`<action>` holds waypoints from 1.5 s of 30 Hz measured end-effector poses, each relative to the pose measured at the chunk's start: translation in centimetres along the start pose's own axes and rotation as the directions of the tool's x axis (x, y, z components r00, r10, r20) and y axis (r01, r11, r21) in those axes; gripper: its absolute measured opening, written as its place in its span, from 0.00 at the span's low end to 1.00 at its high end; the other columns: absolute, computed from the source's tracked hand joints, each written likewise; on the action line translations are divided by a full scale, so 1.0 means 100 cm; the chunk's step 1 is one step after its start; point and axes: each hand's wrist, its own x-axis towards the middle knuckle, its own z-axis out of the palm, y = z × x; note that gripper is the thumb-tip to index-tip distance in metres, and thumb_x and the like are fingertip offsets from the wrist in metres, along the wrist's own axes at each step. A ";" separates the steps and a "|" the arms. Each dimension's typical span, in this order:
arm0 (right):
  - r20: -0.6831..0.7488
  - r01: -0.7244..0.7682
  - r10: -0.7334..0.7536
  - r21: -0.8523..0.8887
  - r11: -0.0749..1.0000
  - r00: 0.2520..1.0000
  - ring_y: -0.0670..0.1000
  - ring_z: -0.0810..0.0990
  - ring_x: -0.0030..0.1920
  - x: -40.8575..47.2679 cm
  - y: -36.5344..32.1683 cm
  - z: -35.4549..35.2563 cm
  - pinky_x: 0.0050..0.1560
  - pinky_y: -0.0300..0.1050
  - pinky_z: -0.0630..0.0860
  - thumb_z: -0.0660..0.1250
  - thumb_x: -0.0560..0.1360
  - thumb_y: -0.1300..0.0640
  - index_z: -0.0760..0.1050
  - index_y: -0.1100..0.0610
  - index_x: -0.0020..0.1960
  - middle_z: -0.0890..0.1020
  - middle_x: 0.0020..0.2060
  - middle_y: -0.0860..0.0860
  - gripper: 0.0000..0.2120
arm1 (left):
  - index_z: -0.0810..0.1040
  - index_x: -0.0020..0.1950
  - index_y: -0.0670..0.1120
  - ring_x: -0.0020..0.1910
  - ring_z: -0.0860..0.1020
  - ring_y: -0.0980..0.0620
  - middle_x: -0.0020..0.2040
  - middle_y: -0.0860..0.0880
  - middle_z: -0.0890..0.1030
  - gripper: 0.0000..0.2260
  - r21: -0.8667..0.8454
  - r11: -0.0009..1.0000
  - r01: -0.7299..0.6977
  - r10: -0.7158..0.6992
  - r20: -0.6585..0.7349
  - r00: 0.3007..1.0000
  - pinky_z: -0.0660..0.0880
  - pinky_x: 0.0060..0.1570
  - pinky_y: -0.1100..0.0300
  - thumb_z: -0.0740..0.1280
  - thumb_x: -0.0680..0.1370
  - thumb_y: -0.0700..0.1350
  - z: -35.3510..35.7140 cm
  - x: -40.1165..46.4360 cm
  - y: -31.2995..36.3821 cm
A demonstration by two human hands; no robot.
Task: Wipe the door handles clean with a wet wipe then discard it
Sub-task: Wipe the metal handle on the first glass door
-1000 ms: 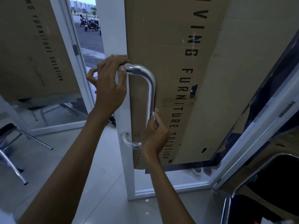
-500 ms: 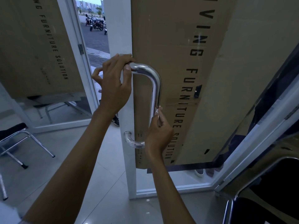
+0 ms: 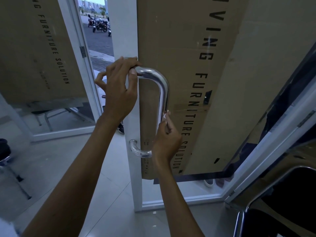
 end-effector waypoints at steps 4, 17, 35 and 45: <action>-0.005 -0.075 0.075 -0.051 0.996 0.997 0.48 0.88 0.49 -0.015 0.025 -0.008 0.49 0.50 0.87 0.67 0.81 0.46 0.84 0.47 0.65 0.89 0.52 0.46 0.15 | 0.80 0.64 0.50 0.76 0.67 0.55 0.65 0.56 0.80 0.17 -0.021 1.000 -0.001 0.001 0.003 1.000 0.51 0.68 0.58 0.53 0.84 0.49 -0.001 0.000 0.002; -0.032 0.017 -0.018 -0.012 1.000 0.999 0.34 0.83 0.54 -0.004 0.000 0.003 0.50 0.26 0.77 0.69 0.83 0.55 0.83 0.51 0.66 0.86 0.59 0.42 0.13 | 0.79 0.64 0.53 0.74 0.68 0.57 0.64 0.58 0.80 0.15 0.012 1.000 0.003 -0.002 -0.014 1.000 0.52 0.67 0.56 0.54 0.85 0.48 0.003 0.000 -0.001; -0.024 0.051 -0.051 0.022 0.998 0.998 0.43 0.85 0.40 0.005 -0.027 0.008 0.39 0.46 0.84 0.68 0.83 0.53 0.80 0.45 0.68 0.86 0.46 0.36 0.14 | 0.79 0.66 0.53 0.76 0.67 0.56 0.66 0.59 0.79 0.16 0.016 1.000 0.000 0.000 -0.018 1.000 0.48 0.67 0.63 0.55 0.85 0.48 0.002 -0.001 -0.001; 0.026 0.270 -0.272 0.065 0.961 0.962 0.42 0.86 0.55 0.030 -0.062 0.022 0.53 0.42 0.83 0.66 0.83 0.59 0.78 0.49 0.72 0.83 0.66 0.44 0.18 | 0.79 0.65 0.53 0.76 0.67 0.55 0.65 0.59 0.79 0.15 0.013 1.000 0.004 -0.004 -0.005 1.000 0.51 0.68 0.58 0.55 0.85 0.47 0.001 0.000 -0.001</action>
